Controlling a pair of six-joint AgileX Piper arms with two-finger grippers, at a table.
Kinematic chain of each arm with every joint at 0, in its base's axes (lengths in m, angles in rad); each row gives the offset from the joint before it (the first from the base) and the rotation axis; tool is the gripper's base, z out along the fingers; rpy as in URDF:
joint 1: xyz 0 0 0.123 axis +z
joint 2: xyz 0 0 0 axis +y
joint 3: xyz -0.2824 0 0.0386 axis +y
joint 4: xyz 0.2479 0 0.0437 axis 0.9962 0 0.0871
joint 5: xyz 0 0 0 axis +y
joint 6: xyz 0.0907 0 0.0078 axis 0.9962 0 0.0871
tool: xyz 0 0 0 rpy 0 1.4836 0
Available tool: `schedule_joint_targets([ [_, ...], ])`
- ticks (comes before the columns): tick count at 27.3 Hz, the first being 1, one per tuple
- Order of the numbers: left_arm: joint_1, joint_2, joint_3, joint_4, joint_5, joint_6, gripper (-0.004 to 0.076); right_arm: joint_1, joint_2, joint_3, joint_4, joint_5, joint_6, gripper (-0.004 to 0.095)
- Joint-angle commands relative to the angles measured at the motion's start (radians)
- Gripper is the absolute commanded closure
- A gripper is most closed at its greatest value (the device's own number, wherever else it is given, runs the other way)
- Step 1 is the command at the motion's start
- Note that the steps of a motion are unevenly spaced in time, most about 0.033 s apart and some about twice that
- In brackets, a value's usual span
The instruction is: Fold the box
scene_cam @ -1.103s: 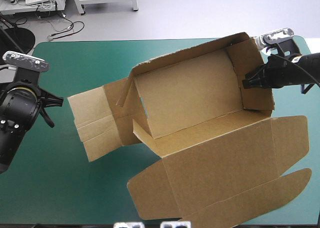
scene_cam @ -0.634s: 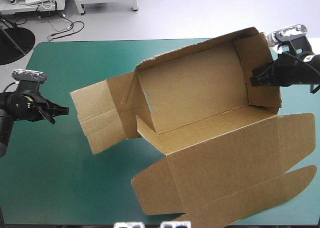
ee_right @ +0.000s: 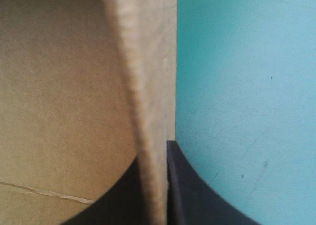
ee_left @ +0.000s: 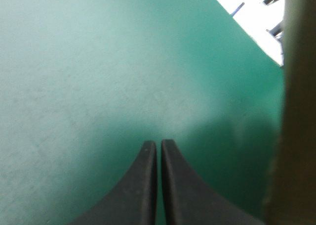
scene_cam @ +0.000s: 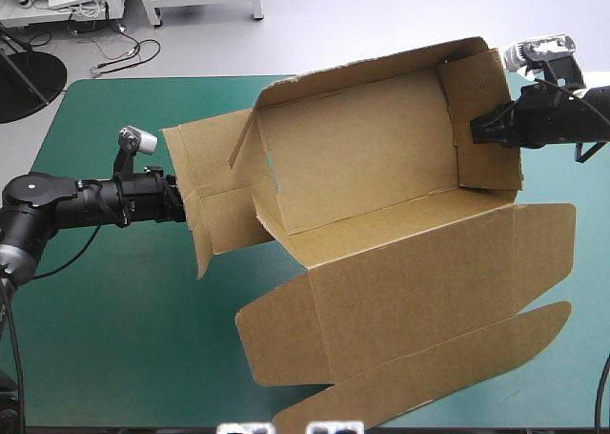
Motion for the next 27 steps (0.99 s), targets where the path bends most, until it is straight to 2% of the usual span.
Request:
schedule_joint_targets([
  [1, -0.004, -0.03, -0.028, -0.225, 0.119, 0.028, 0.0709, -0.007, -0.03, -0.034, 0.044, -0.032, 0.028, 0.0928],
  [7, -0.077, -0.053, -0.058, -0.286, 0.119, -0.031, 0.0709, 0.001, -0.03, -0.034, 0.004, -0.107, 0.077, 0.0928],
  [14, -0.204, -0.053, -0.157, -0.306, 0.119, -0.056, 0.0709, 0.069, -0.013, -0.034, -0.055, -0.159, 0.129, 0.0928],
  [19, -0.211, -0.053, -0.208, -0.304, 0.115, -0.102, 0.0696, 0.115, -0.01, -0.034, -0.073, -0.207, 0.15, 0.0928],
  [22, -0.211, -0.051, -0.212, -0.304, 0.113, -0.118, 0.0626, 0.153, -0.01, -0.034, -0.089, -0.237, 0.174, 0.0927],
  [27, -0.211, -0.051, -0.212, -0.308, 0.111, -0.127, 0.0416, 0.208, -0.004, -0.034, -0.129, -0.278, 0.218, 0.0927],
])
